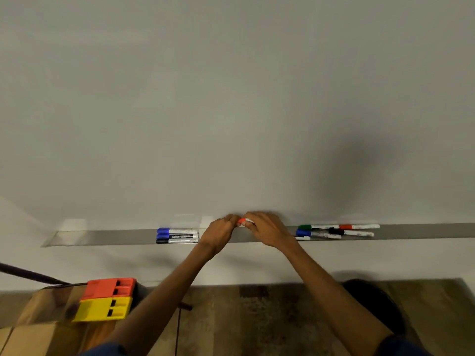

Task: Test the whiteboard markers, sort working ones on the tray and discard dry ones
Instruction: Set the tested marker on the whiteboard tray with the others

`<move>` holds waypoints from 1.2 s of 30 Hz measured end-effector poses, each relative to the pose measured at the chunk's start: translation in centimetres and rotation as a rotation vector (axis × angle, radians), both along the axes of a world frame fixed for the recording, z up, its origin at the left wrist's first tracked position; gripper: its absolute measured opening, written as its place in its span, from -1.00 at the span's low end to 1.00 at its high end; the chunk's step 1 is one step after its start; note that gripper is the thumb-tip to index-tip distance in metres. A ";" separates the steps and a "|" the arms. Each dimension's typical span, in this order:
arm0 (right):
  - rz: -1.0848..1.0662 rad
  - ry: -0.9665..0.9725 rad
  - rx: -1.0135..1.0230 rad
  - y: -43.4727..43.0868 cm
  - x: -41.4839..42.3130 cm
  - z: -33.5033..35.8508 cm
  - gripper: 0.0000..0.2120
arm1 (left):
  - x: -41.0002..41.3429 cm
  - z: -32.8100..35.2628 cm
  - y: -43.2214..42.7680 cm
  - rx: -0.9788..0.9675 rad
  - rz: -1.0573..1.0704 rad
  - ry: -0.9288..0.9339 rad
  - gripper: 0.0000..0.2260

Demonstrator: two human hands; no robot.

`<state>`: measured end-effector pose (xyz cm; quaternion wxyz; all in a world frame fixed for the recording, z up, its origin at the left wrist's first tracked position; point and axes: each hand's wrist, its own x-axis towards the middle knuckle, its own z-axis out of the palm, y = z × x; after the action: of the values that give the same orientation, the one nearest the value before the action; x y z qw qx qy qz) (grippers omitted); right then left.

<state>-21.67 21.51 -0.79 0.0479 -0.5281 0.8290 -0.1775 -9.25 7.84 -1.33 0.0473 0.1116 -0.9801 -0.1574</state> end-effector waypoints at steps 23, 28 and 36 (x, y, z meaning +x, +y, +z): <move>-0.238 -0.277 -0.435 -0.6 2.3 10.5 -0.45 | 1.1 10.2 0.3 0.024 0.200 0.514 -0.75; -0.189 -0.377 -0.642 -2.1 2.5 16.4 -0.80 | 1.0 16.2 -0.4 0.048 0.309 0.769 -0.75; 0.080 -0.322 -0.966 -4.6 3.1 27.1 -0.76 | -0.2 26.4 -2.3 0.050 0.325 1.122 -0.76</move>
<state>-18.53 16.88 26.30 -0.0679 -0.4873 0.6138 -0.6175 -9.45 5.57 25.05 0.5798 0.1613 -0.7716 -0.2060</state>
